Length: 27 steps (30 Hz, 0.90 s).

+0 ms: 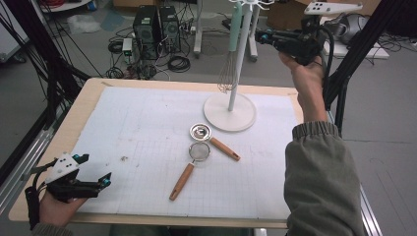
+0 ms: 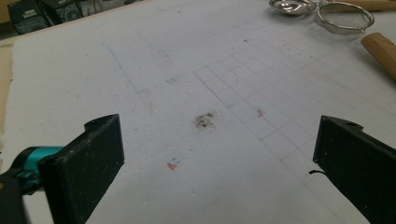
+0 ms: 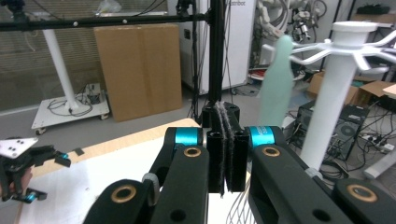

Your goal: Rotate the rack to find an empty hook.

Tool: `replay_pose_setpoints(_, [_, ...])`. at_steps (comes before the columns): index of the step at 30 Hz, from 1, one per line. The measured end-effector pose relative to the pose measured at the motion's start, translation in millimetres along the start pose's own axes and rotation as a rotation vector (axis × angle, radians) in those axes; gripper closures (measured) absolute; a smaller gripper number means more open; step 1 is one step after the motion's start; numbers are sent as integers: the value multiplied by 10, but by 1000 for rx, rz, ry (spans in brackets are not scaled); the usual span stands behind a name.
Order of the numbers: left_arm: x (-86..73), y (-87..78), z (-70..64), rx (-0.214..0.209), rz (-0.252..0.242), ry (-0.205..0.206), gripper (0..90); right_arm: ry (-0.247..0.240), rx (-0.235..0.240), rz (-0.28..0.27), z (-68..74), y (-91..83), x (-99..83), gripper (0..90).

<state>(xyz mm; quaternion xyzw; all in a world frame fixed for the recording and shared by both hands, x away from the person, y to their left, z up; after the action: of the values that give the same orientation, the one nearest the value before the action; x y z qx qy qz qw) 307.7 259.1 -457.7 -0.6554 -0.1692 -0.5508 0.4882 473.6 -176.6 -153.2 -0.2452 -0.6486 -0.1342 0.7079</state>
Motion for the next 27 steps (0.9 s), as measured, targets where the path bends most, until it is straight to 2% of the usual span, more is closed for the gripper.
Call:
replay_pose_setpoints(11, [2, -7, -1, -1, -2, 1, 23, -14, 27, 6, 145, -69, -106, 887])
replay_pose_setpoints(22, [7, -6, -15, 1, -3, 3, 23, 0, 42, 13, 287, -246, -302, 846])
replay_pose_setpoints(27, [10, -6, -25, 2, -2, 8, 23, 8, 54, -10, 353, -349, -378, 832])
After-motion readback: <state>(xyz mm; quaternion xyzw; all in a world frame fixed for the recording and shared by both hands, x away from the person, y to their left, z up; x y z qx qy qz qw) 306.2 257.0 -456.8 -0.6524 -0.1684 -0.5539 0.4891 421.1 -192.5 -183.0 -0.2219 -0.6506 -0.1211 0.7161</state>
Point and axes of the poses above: each handheld gripper's, and its own axes: y roughly forward along the jaws, x roughly out of its top, z roughly to its left, the point moved 10 cm from there along y, roughly forward along the jaws, and after that the axes turned 1 degree about y, right-handed, at the moved point
